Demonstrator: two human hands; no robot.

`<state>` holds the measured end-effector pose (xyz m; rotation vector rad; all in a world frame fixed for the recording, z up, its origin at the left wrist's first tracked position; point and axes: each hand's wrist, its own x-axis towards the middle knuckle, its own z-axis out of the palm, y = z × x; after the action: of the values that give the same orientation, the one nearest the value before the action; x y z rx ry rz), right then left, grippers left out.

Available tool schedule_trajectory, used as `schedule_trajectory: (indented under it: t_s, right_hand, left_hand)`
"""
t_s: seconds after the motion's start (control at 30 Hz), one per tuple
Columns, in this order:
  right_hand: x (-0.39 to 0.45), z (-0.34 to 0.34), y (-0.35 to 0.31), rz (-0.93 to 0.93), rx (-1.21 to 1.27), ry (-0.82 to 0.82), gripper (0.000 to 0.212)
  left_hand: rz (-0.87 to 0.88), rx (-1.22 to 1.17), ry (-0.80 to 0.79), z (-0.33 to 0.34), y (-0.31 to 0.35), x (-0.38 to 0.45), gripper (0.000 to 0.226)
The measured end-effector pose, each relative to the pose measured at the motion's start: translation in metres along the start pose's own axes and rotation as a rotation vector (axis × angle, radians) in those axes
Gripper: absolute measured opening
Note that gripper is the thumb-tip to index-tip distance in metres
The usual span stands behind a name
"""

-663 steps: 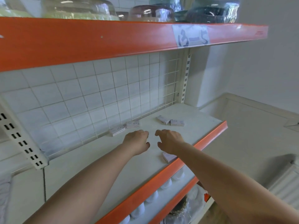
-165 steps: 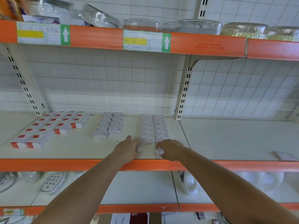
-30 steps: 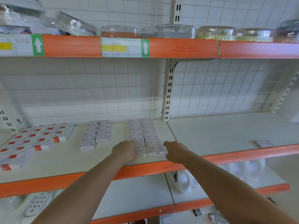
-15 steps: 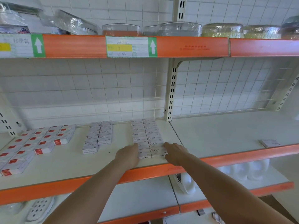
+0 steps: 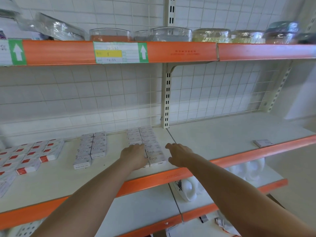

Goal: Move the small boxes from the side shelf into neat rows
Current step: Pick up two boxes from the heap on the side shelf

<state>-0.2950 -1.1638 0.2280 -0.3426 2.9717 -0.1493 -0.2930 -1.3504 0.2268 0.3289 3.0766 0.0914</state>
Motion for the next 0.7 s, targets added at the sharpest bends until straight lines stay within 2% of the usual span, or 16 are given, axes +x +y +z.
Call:
schedule_trajectory:
  t_s: [0.4,0.7]
  right_hand:
    - [-0.017,-0.005,0.057,-0.029,0.042,0.041,0.052]
    - [-0.030,-0.017,0.142,-0.063,0.027,0.037,0.053]
  left_hand:
    - [0.061,0.037,0.000,0.004,0.062,0.016,0.033]
    - [0.056,0.033,-0.016,0.011,0.147,0.042,0.038]
